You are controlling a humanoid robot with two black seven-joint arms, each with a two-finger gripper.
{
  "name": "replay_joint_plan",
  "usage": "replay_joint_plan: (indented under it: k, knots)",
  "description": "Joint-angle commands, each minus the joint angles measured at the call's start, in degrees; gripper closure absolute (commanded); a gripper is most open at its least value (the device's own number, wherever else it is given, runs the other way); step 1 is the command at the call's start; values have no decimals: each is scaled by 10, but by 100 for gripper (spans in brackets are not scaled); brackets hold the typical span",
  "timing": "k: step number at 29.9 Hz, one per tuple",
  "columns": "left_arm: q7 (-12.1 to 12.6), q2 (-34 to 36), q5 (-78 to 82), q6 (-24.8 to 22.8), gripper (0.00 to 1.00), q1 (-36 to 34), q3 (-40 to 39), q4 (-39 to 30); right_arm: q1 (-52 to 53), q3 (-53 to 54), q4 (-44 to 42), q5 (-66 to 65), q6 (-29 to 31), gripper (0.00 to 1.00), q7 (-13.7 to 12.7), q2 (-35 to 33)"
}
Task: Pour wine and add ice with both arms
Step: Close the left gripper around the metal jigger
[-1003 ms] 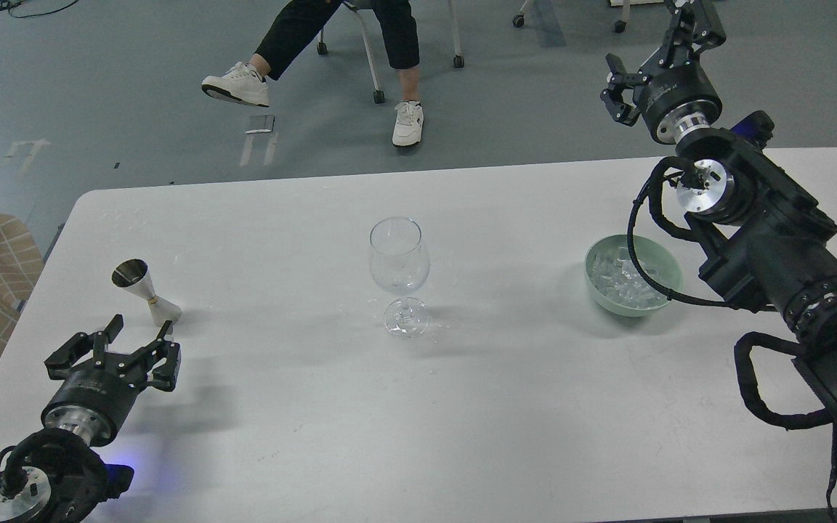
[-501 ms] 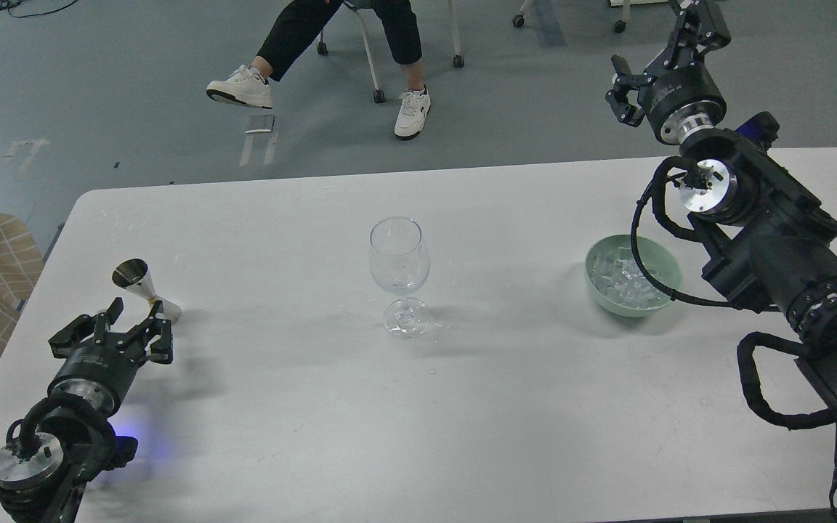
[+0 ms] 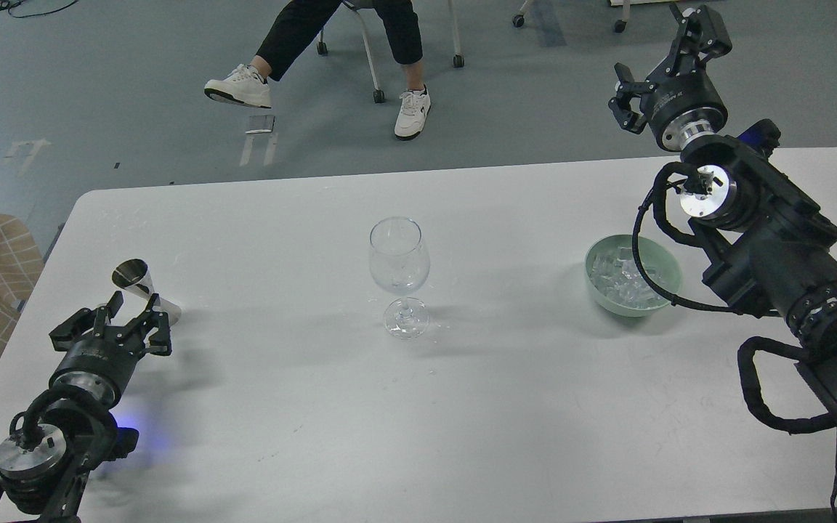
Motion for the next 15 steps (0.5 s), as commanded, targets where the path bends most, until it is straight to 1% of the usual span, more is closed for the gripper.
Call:
replay_joint_plan:
  k: [1, 11, 15]
  knots:
    - [9, 0, 0, 0, 50, -20, -1, 17, 0, -1, -1, 0, 0, 0, 0, 0]
    - [9, -15, -1, 2, 50, -35, -1, 20, -1, -1, -1, 0, 0, 0, 0, 1]
    - [10, -15, 0, 0, 51, -44, -3, 40, -2, -1, -1, 0, 0, 0, 0, 0]
